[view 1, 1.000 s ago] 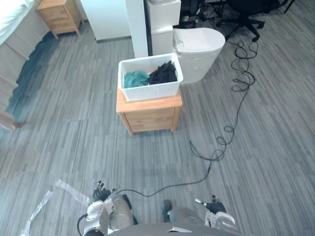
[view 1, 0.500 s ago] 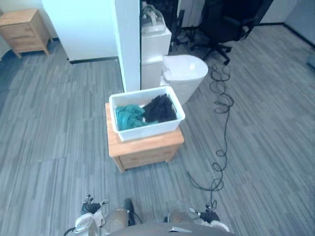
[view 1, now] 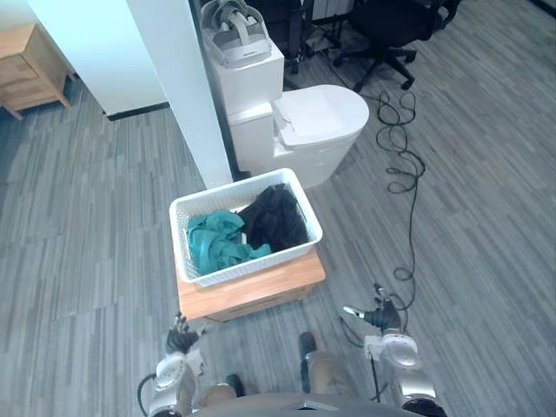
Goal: Pick up the laundry basket with both hands and put the clothes into the washing machine.
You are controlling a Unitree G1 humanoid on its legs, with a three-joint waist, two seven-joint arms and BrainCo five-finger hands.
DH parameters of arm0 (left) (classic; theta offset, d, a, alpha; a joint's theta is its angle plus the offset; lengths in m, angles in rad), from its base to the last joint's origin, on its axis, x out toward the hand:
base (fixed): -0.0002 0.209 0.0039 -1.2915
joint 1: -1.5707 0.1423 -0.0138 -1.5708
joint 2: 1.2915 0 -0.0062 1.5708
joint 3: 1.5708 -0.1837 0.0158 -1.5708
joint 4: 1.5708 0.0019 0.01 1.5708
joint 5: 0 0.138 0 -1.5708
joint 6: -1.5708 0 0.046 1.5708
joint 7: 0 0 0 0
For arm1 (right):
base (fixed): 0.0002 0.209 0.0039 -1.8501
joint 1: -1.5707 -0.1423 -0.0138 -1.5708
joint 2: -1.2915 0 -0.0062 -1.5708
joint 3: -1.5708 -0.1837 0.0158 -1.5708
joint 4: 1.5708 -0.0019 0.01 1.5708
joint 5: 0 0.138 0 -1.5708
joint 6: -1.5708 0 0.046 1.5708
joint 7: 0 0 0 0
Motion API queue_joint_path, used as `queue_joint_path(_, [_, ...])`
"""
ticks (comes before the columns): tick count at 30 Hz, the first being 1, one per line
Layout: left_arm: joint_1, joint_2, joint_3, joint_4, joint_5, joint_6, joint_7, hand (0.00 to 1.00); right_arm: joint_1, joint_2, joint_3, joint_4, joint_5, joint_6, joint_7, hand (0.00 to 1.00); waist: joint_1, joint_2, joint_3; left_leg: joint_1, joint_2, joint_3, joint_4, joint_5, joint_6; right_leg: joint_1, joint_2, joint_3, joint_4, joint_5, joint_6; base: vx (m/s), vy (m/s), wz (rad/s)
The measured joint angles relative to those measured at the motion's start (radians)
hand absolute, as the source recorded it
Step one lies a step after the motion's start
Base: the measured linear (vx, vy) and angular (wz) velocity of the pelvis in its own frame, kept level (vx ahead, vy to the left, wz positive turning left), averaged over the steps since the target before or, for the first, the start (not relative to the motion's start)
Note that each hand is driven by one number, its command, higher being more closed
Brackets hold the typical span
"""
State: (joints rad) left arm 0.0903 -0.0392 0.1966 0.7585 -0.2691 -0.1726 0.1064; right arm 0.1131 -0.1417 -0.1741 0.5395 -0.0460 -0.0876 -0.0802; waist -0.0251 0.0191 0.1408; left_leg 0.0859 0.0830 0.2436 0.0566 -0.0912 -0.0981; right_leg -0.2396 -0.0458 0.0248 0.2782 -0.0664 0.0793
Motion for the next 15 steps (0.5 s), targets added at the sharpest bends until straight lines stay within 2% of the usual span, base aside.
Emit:
queue_joint_path(4, [0.024, -0.004, 0.047, -0.065, -0.045, -0.002, 0.041, 0.0, 0.01, 0.004, -0.008, -0.017, -0.001, 0.001, -0.02, 0.0, 0.002, -0.001, -0.001, -0.001, -0.001, -0.003, 0.003, 0.002, 0.002, 0.021, -0.005, -0.011, -0.026, 0.008, -0.012, 0.01, 0.005, 0.13])
queue_joint_path(7, [0.075, -0.027, 0.151, -0.174, -0.069, -0.002, 0.1, 0.0, 0.031, 0.045, -0.024, -0.065, 0.0, 0.004, -0.035, 0.0, 0.014, 0.0, -0.003, -0.006, -0.002, -0.026, 0.002, 0.002, 0.002, 0.035, -0.007, -0.021, -0.056, 0.023, -0.014, -0.05, 0.016, 0.15])
queue_joint_path(11, [0.121, -0.034, 0.311, -0.378, -0.096, -0.006, 0.202, 0.0, 0.085, 0.066, -0.055, -0.267, 0.001, 0.003, -0.065, 0.0, 0.018, 0.0, -0.004, -0.038, 0.001, -0.043, -0.013, 0.006, 0.01, 0.03, -0.008, -0.041, -0.113, 0.047, -0.021, -0.09, 0.009, 0.15])
queue_joint_path(13, [0.13, -0.03, 0.365, -0.538, -0.149, -0.035, 0.253, 0.0, 0.088, 0.073, -0.088, -0.399, 0.001, 0.001, -0.085, 0.0, 0.021, -0.006, 0.003, -0.051, 0.005, -0.045, -0.015, 0.002, 0.018, 0.02, -0.009, -0.045, -0.116, 0.063, -0.024, -0.09, 0.006, 0.07])
queue_joint_path(15, [0.127, -0.026, 0.368, -0.647, -0.196, -0.065, 0.271, 0.0, 0.07, 0.07, -0.094, -0.471, 0.001, -0.007, -0.097, 0.0, 0.026, -0.018, 0.013, -0.091, 0.0, -0.044, 0.008, -0.002, 0.023, -0.011, -0.018, -0.044, -0.093, 0.067, -0.025, -0.11, 0.003, 0.05])
